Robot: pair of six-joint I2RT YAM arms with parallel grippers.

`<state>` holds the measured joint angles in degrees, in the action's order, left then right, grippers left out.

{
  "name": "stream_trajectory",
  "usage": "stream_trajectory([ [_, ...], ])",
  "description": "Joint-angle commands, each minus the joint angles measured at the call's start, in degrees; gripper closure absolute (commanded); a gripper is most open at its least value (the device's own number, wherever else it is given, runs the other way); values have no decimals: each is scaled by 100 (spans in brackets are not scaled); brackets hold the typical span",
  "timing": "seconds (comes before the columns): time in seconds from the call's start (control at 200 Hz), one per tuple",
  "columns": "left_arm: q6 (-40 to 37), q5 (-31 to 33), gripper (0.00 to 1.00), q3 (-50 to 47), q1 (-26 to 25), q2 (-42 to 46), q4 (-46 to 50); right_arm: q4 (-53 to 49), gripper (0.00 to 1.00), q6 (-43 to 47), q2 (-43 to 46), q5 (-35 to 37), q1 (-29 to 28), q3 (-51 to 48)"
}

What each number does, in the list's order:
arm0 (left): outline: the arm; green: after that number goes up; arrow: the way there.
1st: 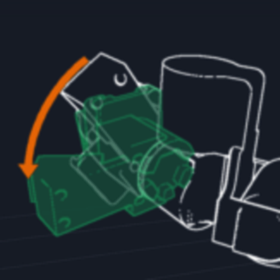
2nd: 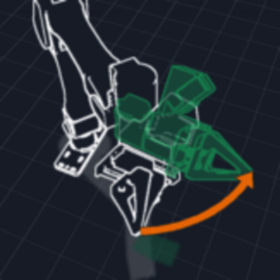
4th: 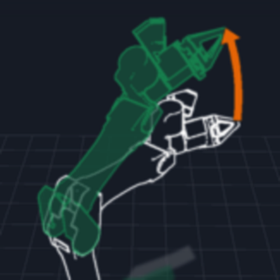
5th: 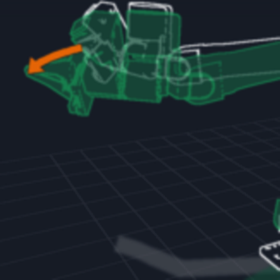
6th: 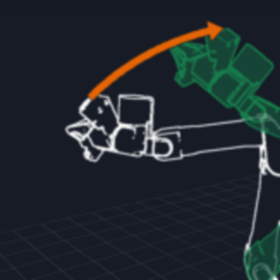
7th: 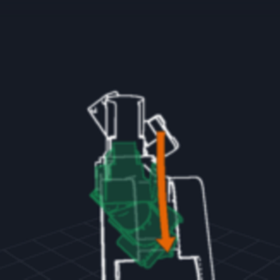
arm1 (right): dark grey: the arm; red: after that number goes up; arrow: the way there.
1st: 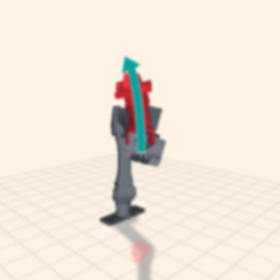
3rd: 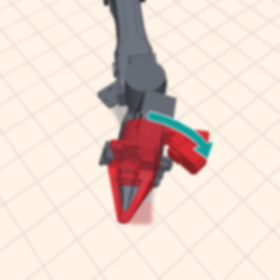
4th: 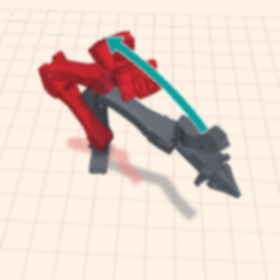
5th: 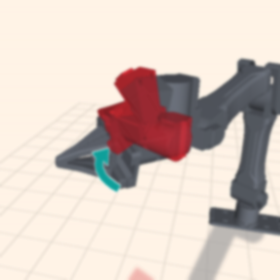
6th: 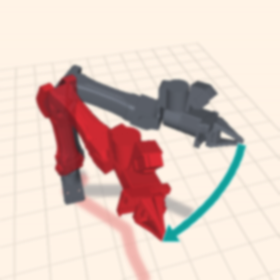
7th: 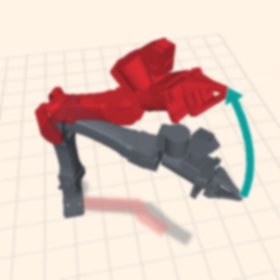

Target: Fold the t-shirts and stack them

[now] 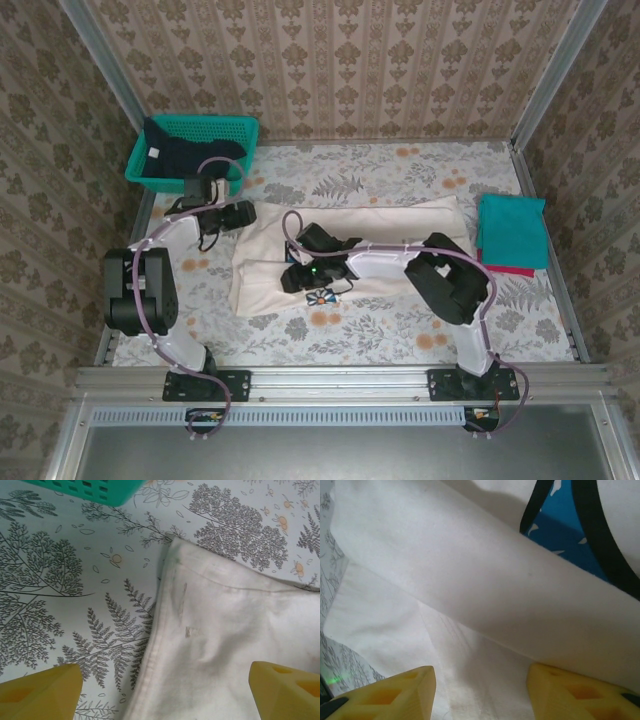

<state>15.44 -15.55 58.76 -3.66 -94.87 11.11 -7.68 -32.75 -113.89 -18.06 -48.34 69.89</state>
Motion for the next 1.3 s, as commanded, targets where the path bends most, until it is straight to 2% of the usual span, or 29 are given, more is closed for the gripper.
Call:
stream_trajectory([
  [0.0,146,-266,12,-36,-22,197,-33,-993,47,213,300,433,51,-756],
  [0.11,144,-249,12,-36,-171,143,-223,-955,47,240,576,320,81,-1034],
  [0.28,8,-247,12,76,-315,-137,-309,-408,42,120,969,-33,74,-878],
  [0.33,-68,-263,15,109,-319,-214,-294,-291,41,151,1145,60,79,-841],
  [0.41,-271,-316,26,145,-333,-317,-276,-172,41,192,1411,263,139,-872],
  [0.44,-371,-325,27,171,-337,-378,-260,-100,41,195,1505,313,187,-923],
  [0.57,-819,-270,28,709,-423,-849,433,208,41,66,1780,313,506,-1256],
  [0.675,-1027,-263,37,1102,-527,-1136,803,271,41,-50,1856,319,713,-1434],
  [0.77,-1161,199,38,1537,-707,-1436,1372,339,41,-157,1916,353,798,-1569],
  [1.0,-946,868,43,2038,-825,-1937,2032,413,41,-191,1971,383,826,-1747],
  [1.295,-884,876,56,2447,-869,-2408,2546,342,41,-136,1907,382,843,-1751],
])
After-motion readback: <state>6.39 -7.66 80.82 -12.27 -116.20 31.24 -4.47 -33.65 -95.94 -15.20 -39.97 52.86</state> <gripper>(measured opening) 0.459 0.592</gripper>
